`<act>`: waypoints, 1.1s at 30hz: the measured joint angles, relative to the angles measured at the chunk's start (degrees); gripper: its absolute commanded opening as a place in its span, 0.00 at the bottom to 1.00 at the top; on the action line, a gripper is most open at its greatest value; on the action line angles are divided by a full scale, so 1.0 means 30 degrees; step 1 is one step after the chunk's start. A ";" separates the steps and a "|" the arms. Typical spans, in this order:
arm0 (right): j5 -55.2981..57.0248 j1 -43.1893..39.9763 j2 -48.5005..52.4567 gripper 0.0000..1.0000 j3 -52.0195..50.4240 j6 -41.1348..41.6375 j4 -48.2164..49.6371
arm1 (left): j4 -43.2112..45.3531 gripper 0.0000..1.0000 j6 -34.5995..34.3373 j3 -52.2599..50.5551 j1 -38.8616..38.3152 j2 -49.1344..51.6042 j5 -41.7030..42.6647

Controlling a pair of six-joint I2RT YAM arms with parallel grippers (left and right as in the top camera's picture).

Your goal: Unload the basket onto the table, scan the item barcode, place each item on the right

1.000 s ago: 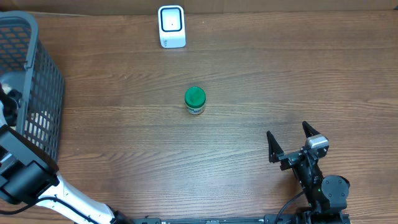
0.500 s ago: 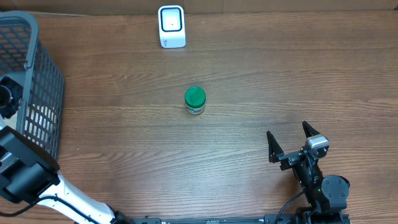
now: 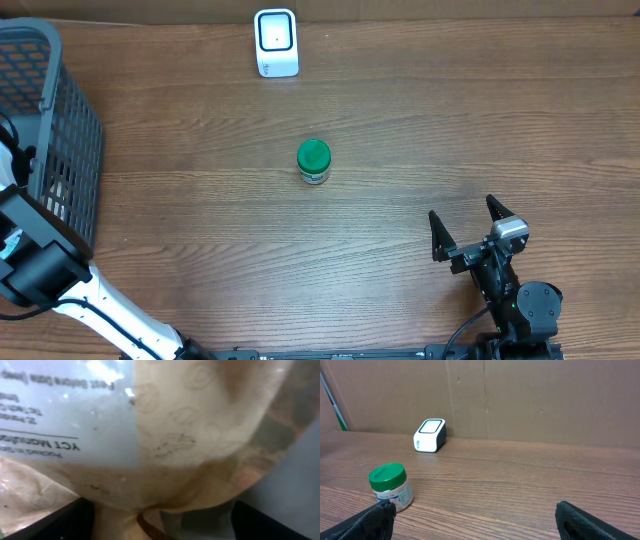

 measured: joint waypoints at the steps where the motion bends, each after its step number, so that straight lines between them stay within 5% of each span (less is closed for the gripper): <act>1: -0.0007 0.0000 0.0000 1.00 0.0000 0.0007 0.0007 | -0.0022 0.85 -0.0029 0.0000 -0.0036 0.0015 -0.0189; 4: -0.0007 0.0000 0.0000 1.00 0.0000 0.0000 0.0000 | -0.0284 0.73 -0.0102 0.0000 -0.0087 0.0015 -0.0656; 5: 0.0000 0.0000 0.0000 1.00 0.0000 0.0007 0.0000 | -0.0328 0.63 -0.0138 0.0000 -0.0087 0.0022 -0.0750; 7: 0.0000 0.0000 0.0000 1.00 0.0000 0.0007 0.0000 | -0.0379 0.05 -0.0051 -0.0022 -0.0109 0.0029 -0.0991; 19: 0.0000 0.0000 0.0000 1.00 0.0000 0.0007 0.0000 | -0.1734 0.04 0.0131 0.0590 -0.0182 0.0029 -0.0648; 33: 0.0000 0.0000 0.0000 1.00 0.0000 0.0015 0.0000 | -0.5588 0.04 0.0488 0.8896 -0.0182 -0.2339 0.1027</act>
